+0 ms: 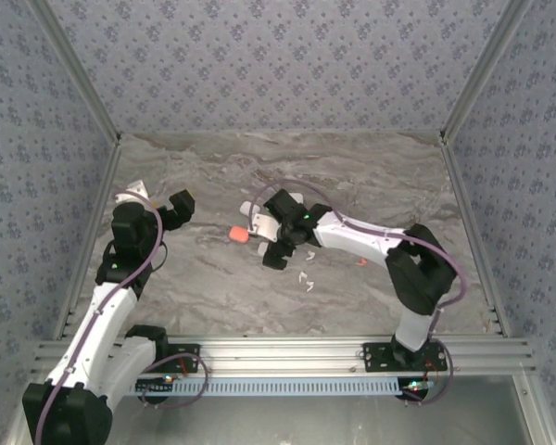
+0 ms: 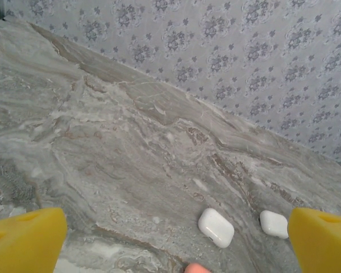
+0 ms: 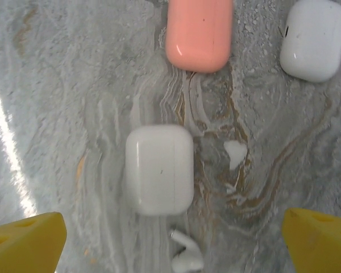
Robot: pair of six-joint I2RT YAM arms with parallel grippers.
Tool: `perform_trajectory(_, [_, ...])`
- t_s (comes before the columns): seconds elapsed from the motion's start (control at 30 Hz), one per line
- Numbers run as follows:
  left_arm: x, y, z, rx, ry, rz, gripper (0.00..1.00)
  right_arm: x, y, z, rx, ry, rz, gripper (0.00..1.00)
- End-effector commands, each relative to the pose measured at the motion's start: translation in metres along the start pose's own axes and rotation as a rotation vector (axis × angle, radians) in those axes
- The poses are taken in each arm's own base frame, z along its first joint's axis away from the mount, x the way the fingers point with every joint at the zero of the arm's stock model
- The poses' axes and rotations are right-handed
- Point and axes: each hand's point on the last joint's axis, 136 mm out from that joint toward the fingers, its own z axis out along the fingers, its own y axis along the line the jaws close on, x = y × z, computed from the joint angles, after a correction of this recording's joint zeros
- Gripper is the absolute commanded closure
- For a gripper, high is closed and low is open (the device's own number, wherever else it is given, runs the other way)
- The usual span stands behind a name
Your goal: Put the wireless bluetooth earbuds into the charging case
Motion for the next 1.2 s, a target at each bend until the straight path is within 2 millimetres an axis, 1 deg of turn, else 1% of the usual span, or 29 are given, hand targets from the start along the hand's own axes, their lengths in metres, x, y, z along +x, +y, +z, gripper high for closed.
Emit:
perform_trajectory(0.0, [0.003,-0.001,-0.003,0.008,0.019,0.025,0.01,0.006,-0.001,0.013,-0.019,0.079,-0.032,0.03])
perform_trajectory(0.17, [0.003,0.001,-0.003,0.001,0.021,0.036,0.01,0.017,0.006,0.034,-0.07,0.156,-0.053,0.07])
perform_trajectory(0.33, [0.004,0.003,-0.003,-0.005,0.024,0.04,0.01,0.024,0.011,0.046,-0.098,0.186,-0.057,0.14])
perform_trajectory(0.4, [0.004,0.004,-0.002,-0.008,0.026,0.04,0.01,0.025,0.013,0.051,-0.107,0.193,-0.058,0.19])
perform_trajectory(0.43, [0.003,0.003,-0.003,-0.006,0.022,0.04,0.01,0.031,0.016,0.052,-0.124,0.219,-0.055,0.23])
perform_trajectory(0.5, [0.005,0.004,-0.002,-0.009,0.028,0.041,0.01,0.033,0.017,0.055,-0.13,0.229,-0.055,0.27])
perform_trajectory(0.6, [0.006,0.004,-0.003,-0.01,0.033,0.044,0.01,0.034,0.018,0.058,-0.132,0.232,-0.058,0.35])
perform_trajectory(0.67, [0.007,0.005,-0.003,-0.011,0.038,0.044,0.01,0.033,0.016,0.058,-0.126,0.221,-0.053,0.42])
perform_trajectory(0.73, [0.008,0.004,-0.003,-0.004,0.045,0.043,0.01,0.033,0.016,0.055,-0.132,0.212,-0.045,0.48])
perform_trajectory(0.77, [0.009,0.003,-0.003,0.001,0.051,0.043,0.01,0.026,0.012,0.055,-0.115,0.182,-0.043,0.53])
perform_trajectory(0.87, [0.013,0.001,-0.002,0.015,0.072,0.044,0.01,0.02,0.006,0.047,-0.095,0.142,-0.041,0.63])
perform_trajectory(1.0, [0.02,-0.008,-0.002,0.066,0.114,0.047,0.01,0.007,-0.004,0.025,-0.052,0.056,-0.04,0.65])
perform_trajectory(1.1, [0.028,-0.02,-0.001,0.135,0.172,0.044,0.05,-0.003,-0.013,0.001,-0.005,-0.023,-0.039,0.65])
perform_trajectory(1.17, [0.036,-0.033,-0.001,0.207,0.219,0.037,0.07,-0.008,-0.02,-0.02,0.034,-0.086,-0.035,0.65])
